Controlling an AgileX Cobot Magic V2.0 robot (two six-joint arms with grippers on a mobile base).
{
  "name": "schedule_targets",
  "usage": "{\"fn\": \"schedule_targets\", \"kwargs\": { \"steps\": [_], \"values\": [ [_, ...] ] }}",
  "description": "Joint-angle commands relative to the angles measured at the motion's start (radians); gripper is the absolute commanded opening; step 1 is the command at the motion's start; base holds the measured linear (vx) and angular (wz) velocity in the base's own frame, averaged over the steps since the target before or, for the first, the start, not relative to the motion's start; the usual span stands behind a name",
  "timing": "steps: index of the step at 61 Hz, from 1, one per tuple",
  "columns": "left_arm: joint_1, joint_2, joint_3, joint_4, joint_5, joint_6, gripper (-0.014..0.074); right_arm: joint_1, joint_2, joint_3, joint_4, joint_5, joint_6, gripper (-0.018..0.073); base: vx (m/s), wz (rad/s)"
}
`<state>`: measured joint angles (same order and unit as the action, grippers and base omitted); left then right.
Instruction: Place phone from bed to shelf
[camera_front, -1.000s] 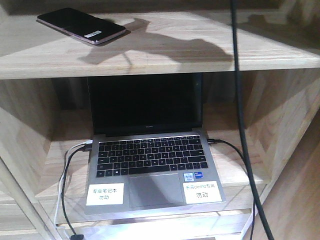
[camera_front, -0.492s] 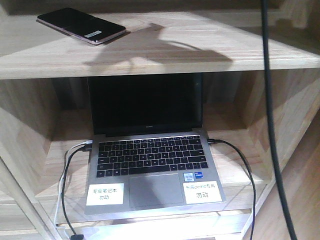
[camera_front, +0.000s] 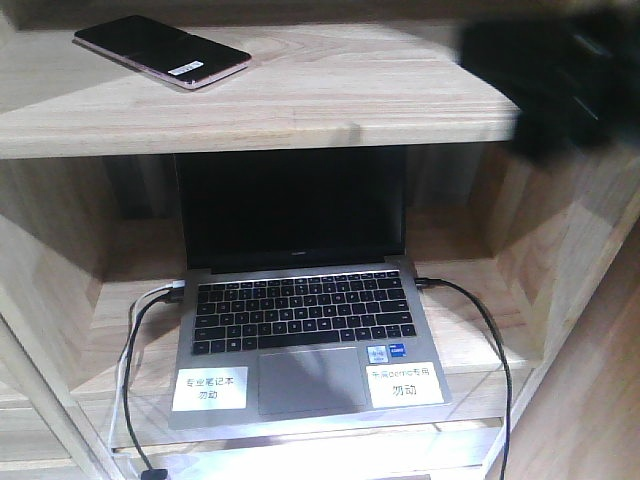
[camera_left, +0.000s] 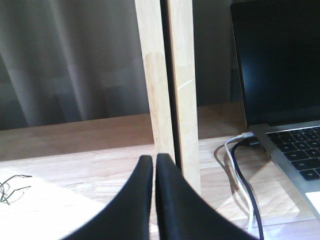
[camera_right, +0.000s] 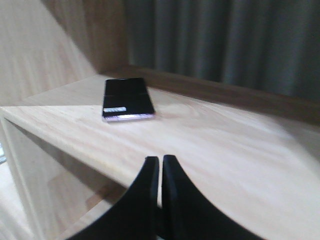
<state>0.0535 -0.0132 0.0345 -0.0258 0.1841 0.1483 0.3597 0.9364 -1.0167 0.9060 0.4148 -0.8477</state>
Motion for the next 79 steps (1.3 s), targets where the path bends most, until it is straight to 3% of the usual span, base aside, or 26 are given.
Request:
{"fn": "schedule_targets", "kwargs": {
  "steps": [1,19,35,79],
  "values": [
    [-0.006,-0.011,-0.022,-0.009,-0.072,-0.006,0.0001,-0.004,-0.119,0.077,0.029,-0.123,-0.010,-0.0006,0.00,0.00],
    [-0.006,-0.011,-0.022,-0.009,-0.072,-0.006,0.0001,-0.004,-0.455,0.345,0.029,-0.159,0.019,-0.0006,0.00,0.00],
    [-0.006,-0.011,-0.022,-0.009,-0.072,-0.006,0.0001,-0.004,-0.629,0.507,0.029,-0.161,0.019,-0.0006,0.00,0.00],
    [-0.006,-0.011,-0.022,-0.009,-0.072,-0.006,0.0001,-0.004,-0.648,0.549,0.027,-0.162,0.019,-0.0006,0.00,0.00]
  ]
}}
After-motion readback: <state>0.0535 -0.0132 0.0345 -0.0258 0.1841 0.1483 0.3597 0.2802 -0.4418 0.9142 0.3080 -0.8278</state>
